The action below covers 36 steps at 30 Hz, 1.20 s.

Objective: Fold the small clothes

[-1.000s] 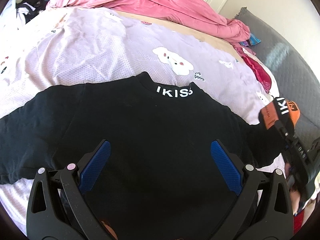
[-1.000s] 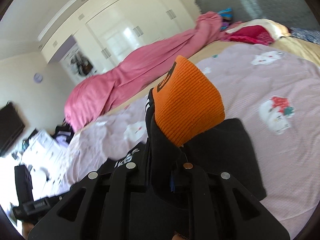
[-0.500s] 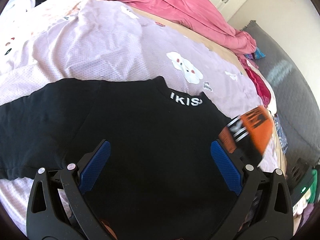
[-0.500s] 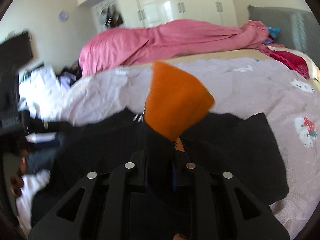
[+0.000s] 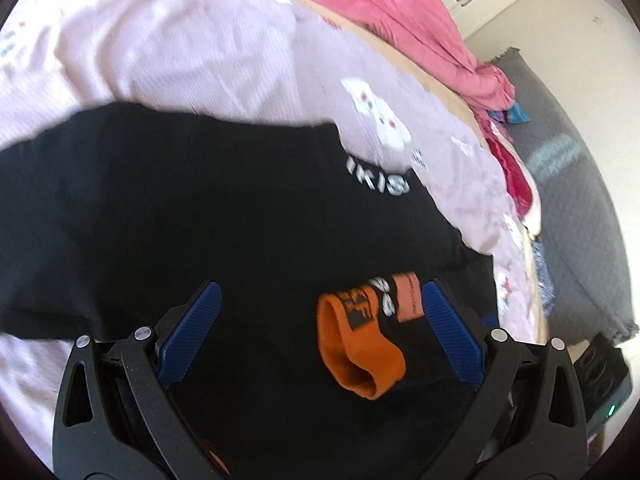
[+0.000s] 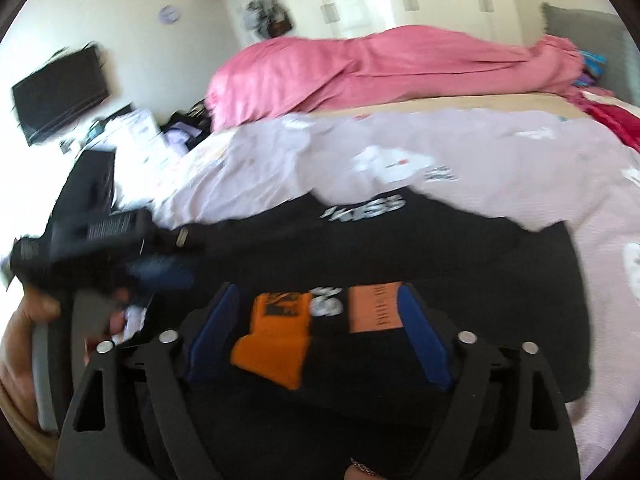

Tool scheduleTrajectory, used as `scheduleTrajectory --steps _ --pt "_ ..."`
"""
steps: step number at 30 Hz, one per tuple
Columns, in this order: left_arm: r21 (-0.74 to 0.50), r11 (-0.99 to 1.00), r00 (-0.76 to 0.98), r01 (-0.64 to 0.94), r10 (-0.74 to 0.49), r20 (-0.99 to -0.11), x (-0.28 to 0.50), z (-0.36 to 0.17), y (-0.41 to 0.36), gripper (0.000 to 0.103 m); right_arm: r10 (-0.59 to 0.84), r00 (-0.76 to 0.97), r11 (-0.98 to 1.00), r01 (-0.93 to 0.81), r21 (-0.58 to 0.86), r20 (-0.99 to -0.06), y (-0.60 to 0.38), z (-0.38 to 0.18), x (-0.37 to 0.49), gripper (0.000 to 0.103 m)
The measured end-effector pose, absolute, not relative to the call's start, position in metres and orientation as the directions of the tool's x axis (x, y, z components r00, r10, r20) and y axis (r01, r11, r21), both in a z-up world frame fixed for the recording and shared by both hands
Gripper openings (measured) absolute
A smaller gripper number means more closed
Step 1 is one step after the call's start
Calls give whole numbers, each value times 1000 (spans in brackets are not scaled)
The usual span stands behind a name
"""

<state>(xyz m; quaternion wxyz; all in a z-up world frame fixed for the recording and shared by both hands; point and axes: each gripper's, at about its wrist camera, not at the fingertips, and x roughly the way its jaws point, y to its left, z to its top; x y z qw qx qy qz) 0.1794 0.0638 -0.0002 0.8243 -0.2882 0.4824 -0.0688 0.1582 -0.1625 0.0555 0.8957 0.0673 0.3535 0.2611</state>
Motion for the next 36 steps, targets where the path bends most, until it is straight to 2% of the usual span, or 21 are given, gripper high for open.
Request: scheduleTrajectory --steps 3,5,8,10,12,13,14,20,27,32,36 --pt "-550 826 481 -121 -436 -761 180 -11 45 89 483 638 875 -345 339 -599 -189 56 166 84" --pt "-555 827 448 -94 -463 -765 180 -18 31 70 469 650 882 -303 362 -598 -204 56 169 84" --pt "-582 808 416 -98 -498 -761 180 -30 21 58 453 669 884 -248 396 -590 -226 57 173 85" --pt "-584 805 411 -105 -500 -763 179 -36 16 53 444 679 884 -228 407 -585 -235 57 173 85" --pt "-571 815 425 -99 -484 -765 178 -38 13 37 441 684 883 -217 415 -582 -241 58 173 85" --pt "-568 817 432 -100 -478 -765 178 -38 13 21 440 686 883 -213 418 -580 -245 59 172 85" --pt "-580 809 438 -98 -488 -755 178 -39 15 10 439 688 882 -210 421 -578 -247 59 172 85" --pt "-567 823 511 -9 -484 -710 175 -7 17 5 424 695 884 -178 433 -581 -260 58 173 85" --pt "-477 879 654 20 -372 -658 164 48 43 5 424 691 879 -159 449 -586 -268 54 174 85" --pt "-470 883 645 -21 -347 -681 167 47 65 5 427 676 884 -172 434 -601 -259 50 175 85" --pt "-406 912 611 -62 -287 -737 167 35 75 6 416 662 898 -190 398 -623 -247 46 176 85"
